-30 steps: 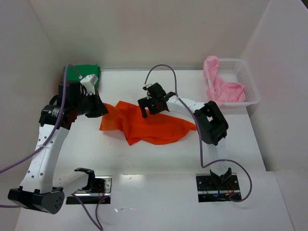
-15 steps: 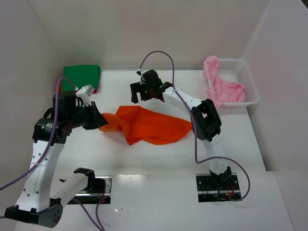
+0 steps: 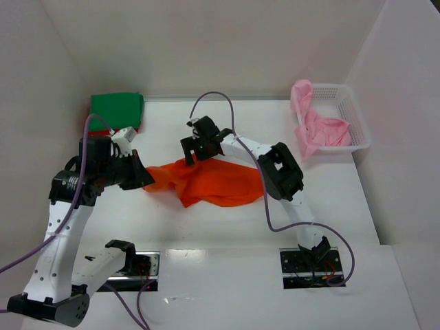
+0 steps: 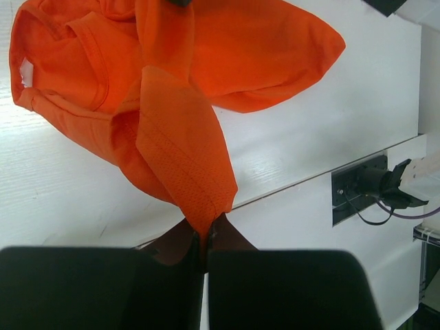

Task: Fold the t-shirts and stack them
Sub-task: Flatten out the tshirt

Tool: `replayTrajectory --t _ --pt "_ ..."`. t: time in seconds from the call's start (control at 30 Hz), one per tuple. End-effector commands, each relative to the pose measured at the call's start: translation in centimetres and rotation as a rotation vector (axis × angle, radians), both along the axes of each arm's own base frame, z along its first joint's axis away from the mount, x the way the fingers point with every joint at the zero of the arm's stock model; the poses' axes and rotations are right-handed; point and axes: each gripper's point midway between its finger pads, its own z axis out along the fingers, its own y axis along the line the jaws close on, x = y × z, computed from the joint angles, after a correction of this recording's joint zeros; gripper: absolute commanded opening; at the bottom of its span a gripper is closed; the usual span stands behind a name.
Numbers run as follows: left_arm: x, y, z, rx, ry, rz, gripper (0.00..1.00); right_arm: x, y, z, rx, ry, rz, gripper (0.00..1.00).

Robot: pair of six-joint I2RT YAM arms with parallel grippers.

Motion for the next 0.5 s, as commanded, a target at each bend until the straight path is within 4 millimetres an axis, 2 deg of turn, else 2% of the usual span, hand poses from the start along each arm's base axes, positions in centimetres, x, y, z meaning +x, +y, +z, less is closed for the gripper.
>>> replayTrajectory --t 0.0,0.03,0.07,0.17,0.2,0.23,0.3,0.4,0.43,0.47 --pt "-0.2 -0.1 0.1 -0.015 -0.005 0.005 0.0 -1.3 -1.2 0.9 -0.043 -0.008 -0.002 0.87" --pt "-0.2 -0.1 -0.2 -0.014 0.004 0.005 0.0 -1.7 -1.6 0.1 -0.056 0.008 -0.002 0.83" --pt "-0.1 -0.1 -0.1 -0.015 -0.005 0.005 0.0 -1.7 -1.5 0.8 -0.048 -0.002 -0.002 0.72" --pt "-0.2 -0.3 -0.4 -0.02 0.005 -0.002 0.0 -2.1 -1.6 0.4 -0.046 0.017 -0.002 0.45" --pt "-0.2 -0.3 -0.4 -0.02 0.005 -0.002 0.0 -2.1 -1.5 0.4 -0.041 0.024 -0.011 0.23" --pt "-0.2 -0.3 -0.4 -0.02 0.005 -0.002 0.0 -2.0 -1.5 0.9 -0.034 0.02 -0.029 0.15" --pt "-0.2 -0.3 -0.4 -0.02 0.005 -0.002 0.0 -1.7 -1.9 1.6 -0.043 0.006 -0.057 0.04" --pt "0.2 -0.3 -0.4 -0.015 -0.001 -0.008 0.0 -0.7 -2.6 5.1 -0.039 -0.074 -0.104 0.0" --pt "0.4 -0.3 -0.3 -0.016 -0.012 -0.008 0.0 -0.5 -3.0 7.7 -0.02 -0.115 -0.12 0.0" --pt "0.4 -0.3 -0.2 -0.016 -0.012 -0.008 0.0 -0.3 -3.5 8.9 -0.023 -0.144 -0.142 0.0"
